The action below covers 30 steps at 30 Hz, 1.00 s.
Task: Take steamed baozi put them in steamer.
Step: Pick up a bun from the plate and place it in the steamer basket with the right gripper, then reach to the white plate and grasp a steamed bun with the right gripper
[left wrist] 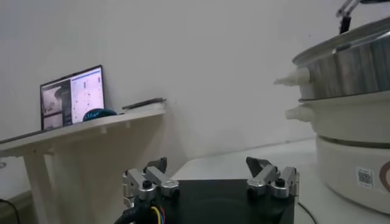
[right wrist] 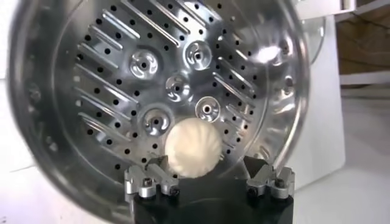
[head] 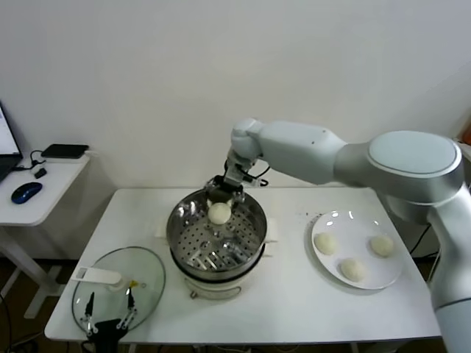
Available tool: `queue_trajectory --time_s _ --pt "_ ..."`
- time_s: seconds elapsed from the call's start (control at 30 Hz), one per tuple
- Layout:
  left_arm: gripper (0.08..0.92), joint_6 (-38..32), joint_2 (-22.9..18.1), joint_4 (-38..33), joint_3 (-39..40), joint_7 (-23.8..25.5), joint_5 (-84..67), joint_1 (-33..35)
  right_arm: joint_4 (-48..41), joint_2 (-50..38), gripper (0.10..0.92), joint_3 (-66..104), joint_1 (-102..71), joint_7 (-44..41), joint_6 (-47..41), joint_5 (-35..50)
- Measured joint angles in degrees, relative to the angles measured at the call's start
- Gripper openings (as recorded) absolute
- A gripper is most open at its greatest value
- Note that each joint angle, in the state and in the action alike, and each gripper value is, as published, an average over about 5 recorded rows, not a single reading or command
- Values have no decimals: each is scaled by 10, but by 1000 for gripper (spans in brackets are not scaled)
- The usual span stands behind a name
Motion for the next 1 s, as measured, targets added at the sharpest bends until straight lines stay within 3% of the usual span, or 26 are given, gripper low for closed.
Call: queue_trajectory --time_s 0.5,1.0 --pt "823 -2 0 -4 8 1 2 2 127 -183 823 -145 104 -4 -270 173" --pt "823 -3 0 6 7 2 3 -3 152 -318 823 -124 10 11 -399 159"
